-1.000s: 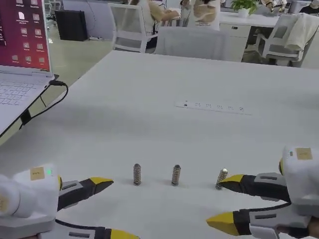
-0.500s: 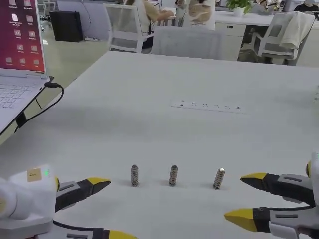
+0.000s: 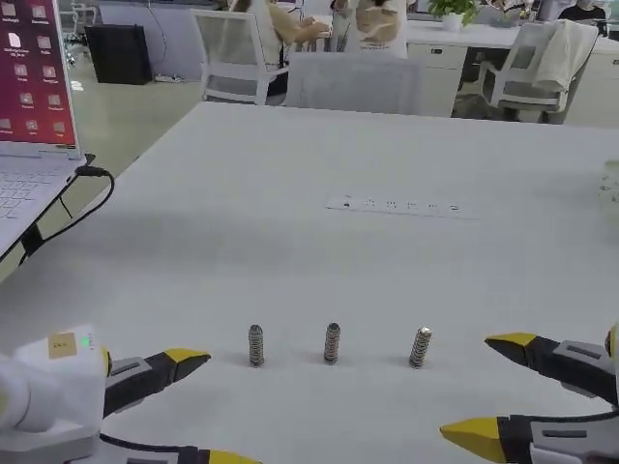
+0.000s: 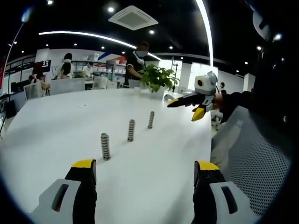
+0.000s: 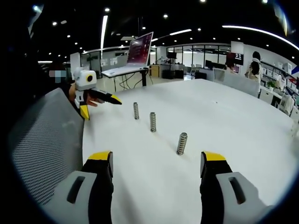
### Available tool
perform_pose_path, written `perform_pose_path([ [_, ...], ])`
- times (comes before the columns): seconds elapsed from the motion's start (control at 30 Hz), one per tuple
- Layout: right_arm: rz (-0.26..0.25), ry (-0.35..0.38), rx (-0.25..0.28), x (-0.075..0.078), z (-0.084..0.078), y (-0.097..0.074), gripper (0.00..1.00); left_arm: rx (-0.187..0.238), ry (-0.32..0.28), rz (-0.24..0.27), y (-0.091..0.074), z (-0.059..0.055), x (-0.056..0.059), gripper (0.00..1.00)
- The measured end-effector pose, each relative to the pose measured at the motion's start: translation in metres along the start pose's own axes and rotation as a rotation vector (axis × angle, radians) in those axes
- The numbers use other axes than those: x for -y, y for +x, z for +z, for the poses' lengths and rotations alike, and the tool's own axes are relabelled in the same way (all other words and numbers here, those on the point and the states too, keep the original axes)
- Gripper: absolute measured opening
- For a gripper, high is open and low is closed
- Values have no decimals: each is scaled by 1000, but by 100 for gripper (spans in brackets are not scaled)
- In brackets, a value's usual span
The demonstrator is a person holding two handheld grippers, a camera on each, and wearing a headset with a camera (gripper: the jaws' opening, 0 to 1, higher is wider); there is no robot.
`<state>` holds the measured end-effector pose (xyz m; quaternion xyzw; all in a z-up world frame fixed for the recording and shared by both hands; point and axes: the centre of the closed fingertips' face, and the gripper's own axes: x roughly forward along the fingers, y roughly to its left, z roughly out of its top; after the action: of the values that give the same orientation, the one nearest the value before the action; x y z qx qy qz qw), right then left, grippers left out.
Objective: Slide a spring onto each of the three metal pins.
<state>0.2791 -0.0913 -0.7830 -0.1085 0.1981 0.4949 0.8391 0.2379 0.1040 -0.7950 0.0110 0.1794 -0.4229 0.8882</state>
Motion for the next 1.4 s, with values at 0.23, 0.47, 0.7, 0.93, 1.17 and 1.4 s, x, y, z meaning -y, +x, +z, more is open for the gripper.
perform_pose_path([
  [0.23,-18,6,-14,1,-10,2,84,1,-7,10,-2,-1,-3,83],
  [0.47,-39,33,2,2,-12,1,87,1,-13,20,-3,-4,-7,84],
  [0.7,-47,45,-1,2,-15,1,87,5,-16,34,-4,-4,-14,85],
  [0.93,-44,50,1,1,-14,3,86,11,-20,41,-4,-3,-16,85],
  [1.17,-44,54,-2,1,-15,3,86,8,-17,41,-4,-3,-16,85],
  [1.4,-45,56,0,2,-15,3,86,4,-17,44,-4,-4,-16,85],
])
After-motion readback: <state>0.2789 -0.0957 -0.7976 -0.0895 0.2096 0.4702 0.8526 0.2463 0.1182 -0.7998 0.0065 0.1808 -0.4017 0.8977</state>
